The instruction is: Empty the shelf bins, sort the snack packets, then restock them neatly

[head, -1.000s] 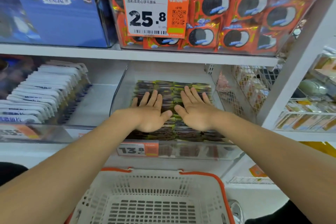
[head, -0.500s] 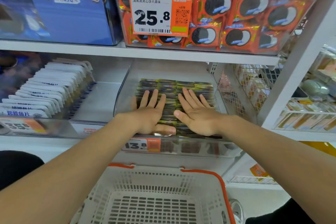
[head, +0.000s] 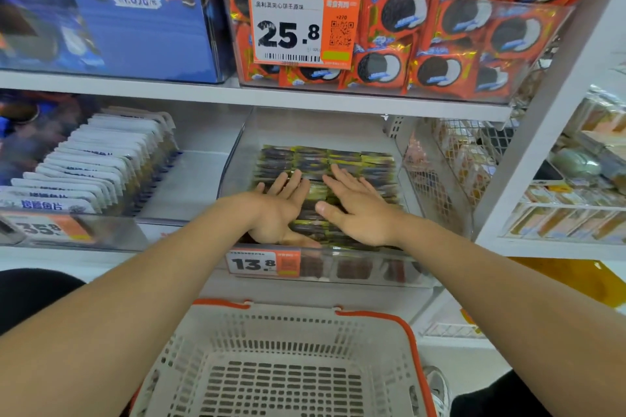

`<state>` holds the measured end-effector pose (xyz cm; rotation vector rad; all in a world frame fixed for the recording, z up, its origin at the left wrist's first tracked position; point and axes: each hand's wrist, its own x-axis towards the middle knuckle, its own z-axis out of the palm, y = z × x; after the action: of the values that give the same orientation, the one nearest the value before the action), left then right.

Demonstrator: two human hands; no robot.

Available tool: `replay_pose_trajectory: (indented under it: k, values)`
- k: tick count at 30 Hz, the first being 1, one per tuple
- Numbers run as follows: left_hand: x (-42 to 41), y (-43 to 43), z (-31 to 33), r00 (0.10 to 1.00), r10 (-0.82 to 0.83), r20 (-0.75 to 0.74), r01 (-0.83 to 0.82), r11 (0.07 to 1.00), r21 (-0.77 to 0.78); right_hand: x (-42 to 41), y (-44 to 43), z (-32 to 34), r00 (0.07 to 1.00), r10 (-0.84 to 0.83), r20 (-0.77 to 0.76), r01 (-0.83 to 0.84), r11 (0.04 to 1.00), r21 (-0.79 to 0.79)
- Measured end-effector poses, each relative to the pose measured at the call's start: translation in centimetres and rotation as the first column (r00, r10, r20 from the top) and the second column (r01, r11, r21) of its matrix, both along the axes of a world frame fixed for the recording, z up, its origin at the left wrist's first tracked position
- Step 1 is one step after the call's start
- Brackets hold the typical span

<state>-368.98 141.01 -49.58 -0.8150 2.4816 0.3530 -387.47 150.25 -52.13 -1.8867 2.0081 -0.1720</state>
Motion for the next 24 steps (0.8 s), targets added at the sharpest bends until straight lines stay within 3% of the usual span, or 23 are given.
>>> replay_pose_trajectory:
  k: [2, 4, 6, 9, 11, 13, 16, 20, 24]
  values:
    - [0.8, 0.3, 0.1, 0.987, 0.047, -0.157, -0.039, 0.998, 0.051, 0.6, 0.3, 1.4, 0.964, -0.124, 0.236, 0.156, 0.980, -0.123]
    - [1.8, 0.8, 0.3, 0.945, 0.085, -0.315, -0.065, 0.995, 0.072, 1.2, 1.2, 3.4, 0.896, -0.131, 0.425, 0.250, 0.939, -0.238]
    - [2.8, 1.3, 0.5, 0.899, 0.072, -0.432, -0.069, 0.997, 0.023, 1.6, 3.0, 5.9, 0.854, -0.032, 0.519, 0.166, 0.963, -0.214]
    - [3.7, 3.0, 1.0, 0.824, -0.043, -0.565, -0.035, 0.991, -0.126, 1.5, 6.4, 8.0, 0.952, 0.115, 0.284, -0.123, 0.992, 0.007]
    - [4.3, 4.4, 1.7, 0.793, -0.094, -0.602, 0.012, 0.990, -0.138, 1.2, 7.9, 7.3, 0.989, 0.143, 0.038, -0.146, 0.986, 0.081]
    - [5.0, 5.7, 2.2, 0.819, -0.110, -0.563, 0.045, 0.991, -0.127, 1.2, 8.6, 6.1, 0.986, 0.128, -0.104, -0.127, 0.992, 0.016]
    - [6.0, 6.5, 1.8, 0.848, -0.203, -0.489, 0.083, 0.963, -0.255, 1.3, 9.2, 5.6, 0.990, 0.098, -0.099, -0.105, 0.993, -0.062]
    - [6.4, 6.4, 2.3, 0.796, -0.220, -0.564, 0.030, 0.945, -0.326, 0.9, 9.6, 5.4, 0.999, 0.041, 0.009, -0.038, 0.974, -0.223]
    - [5.8, 6.2, 2.2, 0.773, -0.239, -0.588, -0.071, 0.888, -0.454, 1.1, 8.6, 4.6, 1.000, -0.004, 0.008, 0.007, 0.936, -0.353]
